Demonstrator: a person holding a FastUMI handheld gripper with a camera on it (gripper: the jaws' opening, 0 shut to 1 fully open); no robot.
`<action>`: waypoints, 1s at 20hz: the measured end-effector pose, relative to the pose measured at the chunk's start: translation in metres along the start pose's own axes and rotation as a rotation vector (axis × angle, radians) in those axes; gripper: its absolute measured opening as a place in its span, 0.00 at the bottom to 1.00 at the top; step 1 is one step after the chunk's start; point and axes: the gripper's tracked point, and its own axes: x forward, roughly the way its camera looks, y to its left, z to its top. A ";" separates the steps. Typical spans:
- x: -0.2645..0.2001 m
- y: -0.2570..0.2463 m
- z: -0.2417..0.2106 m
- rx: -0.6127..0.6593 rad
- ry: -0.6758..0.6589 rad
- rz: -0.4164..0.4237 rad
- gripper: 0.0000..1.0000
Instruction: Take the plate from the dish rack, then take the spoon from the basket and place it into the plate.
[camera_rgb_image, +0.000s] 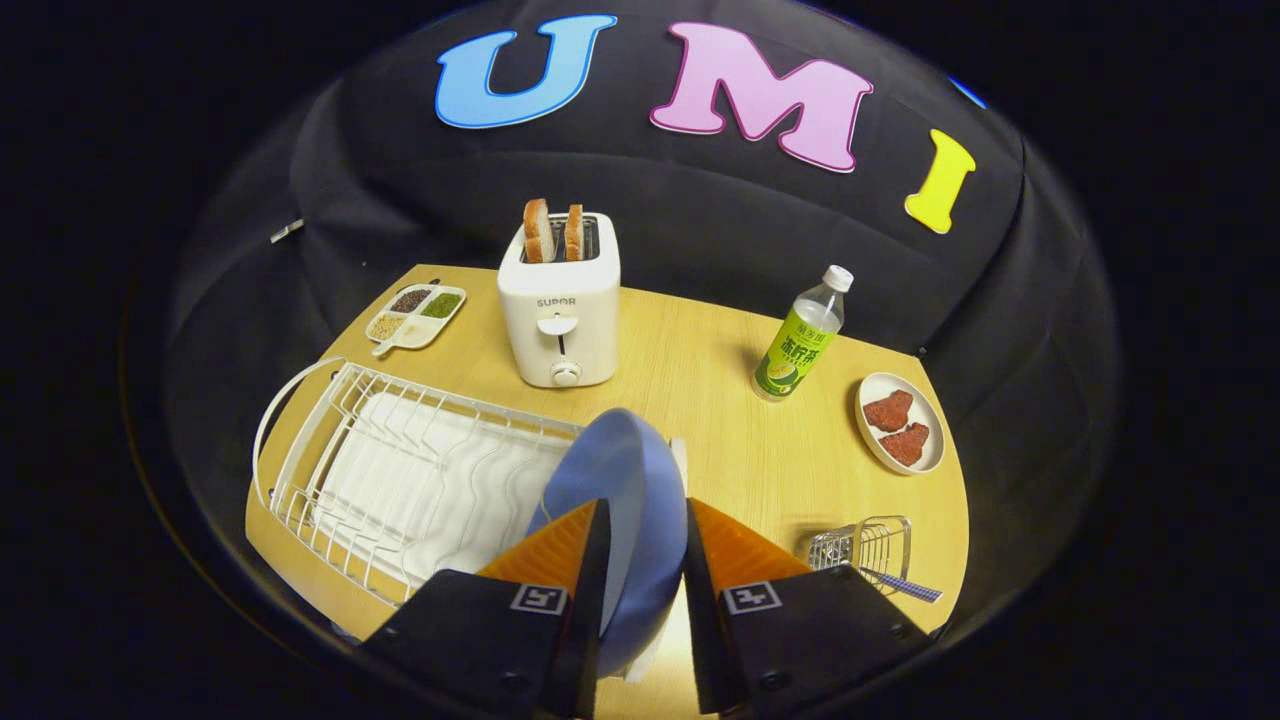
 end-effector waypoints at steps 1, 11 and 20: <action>0.000 -0.002 -0.001 0.008 0.009 -0.013 0.40; -0.020 0.000 0.043 -0.099 -0.135 -0.170 0.28; -0.028 -0.004 0.040 -0.066 -0.168 -0.020 0.20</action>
